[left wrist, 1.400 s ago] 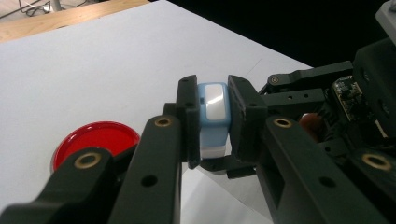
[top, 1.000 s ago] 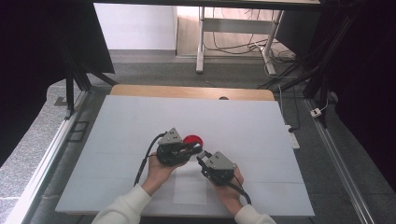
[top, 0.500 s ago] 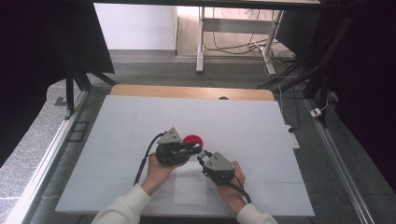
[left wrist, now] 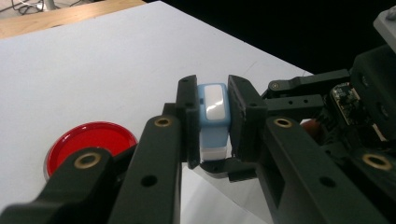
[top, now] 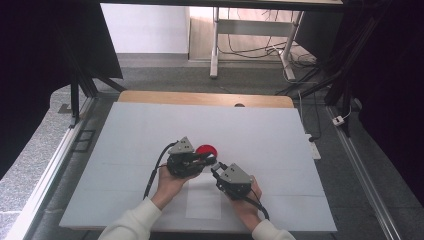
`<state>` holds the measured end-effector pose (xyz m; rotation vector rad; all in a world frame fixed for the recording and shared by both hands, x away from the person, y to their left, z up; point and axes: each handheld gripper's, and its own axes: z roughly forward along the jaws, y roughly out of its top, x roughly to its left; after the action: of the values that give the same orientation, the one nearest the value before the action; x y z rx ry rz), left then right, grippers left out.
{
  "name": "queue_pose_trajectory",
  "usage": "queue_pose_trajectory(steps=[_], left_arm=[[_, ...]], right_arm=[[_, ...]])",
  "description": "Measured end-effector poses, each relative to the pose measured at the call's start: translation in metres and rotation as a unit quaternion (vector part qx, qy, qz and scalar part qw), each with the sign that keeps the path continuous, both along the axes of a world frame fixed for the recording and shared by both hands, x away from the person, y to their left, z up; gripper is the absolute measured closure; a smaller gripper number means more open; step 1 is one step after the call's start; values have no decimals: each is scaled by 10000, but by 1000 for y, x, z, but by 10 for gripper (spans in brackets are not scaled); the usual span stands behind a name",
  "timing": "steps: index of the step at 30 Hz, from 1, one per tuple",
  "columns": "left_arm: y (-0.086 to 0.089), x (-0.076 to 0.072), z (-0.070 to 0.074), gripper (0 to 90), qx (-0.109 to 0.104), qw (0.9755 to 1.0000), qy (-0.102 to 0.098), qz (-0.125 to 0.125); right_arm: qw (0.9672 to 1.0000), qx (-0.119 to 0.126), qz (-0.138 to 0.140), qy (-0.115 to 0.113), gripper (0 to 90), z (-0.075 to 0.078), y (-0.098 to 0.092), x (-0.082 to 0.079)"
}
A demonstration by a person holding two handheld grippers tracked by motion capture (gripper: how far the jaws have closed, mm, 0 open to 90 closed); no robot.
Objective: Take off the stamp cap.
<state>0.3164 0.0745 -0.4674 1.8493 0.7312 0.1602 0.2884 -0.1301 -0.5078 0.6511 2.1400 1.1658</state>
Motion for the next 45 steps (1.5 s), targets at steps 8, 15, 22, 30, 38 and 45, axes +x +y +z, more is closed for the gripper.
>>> queue_pose_trajectory(steps=[8,15,22,30,38,45], left_arm=[[1,1,0,749,-72,10000,42,-1],[1,0,0,749,-51,10000,20,-18],[0,0,0,749,-38,10000,14,-27],[1,1,-1,750,-56,9999,68,-63],[2,0,0,750,-100,9999,70,-81],[39,0,18,758,-282,9973,-356,580]], right_arm=[[9998,-90,156,-72,661,2,-3,3],[10000,75,7,5,661,1,-3,-1],[9999,118,-59,1,661,-1,-2,-2],[9997,-157,71,-171,661,-1,-4,-1],[9997,-18,84,-234,662,-1,-5,-2],[9997,-170,-106,126,662,-11,-21,3]])
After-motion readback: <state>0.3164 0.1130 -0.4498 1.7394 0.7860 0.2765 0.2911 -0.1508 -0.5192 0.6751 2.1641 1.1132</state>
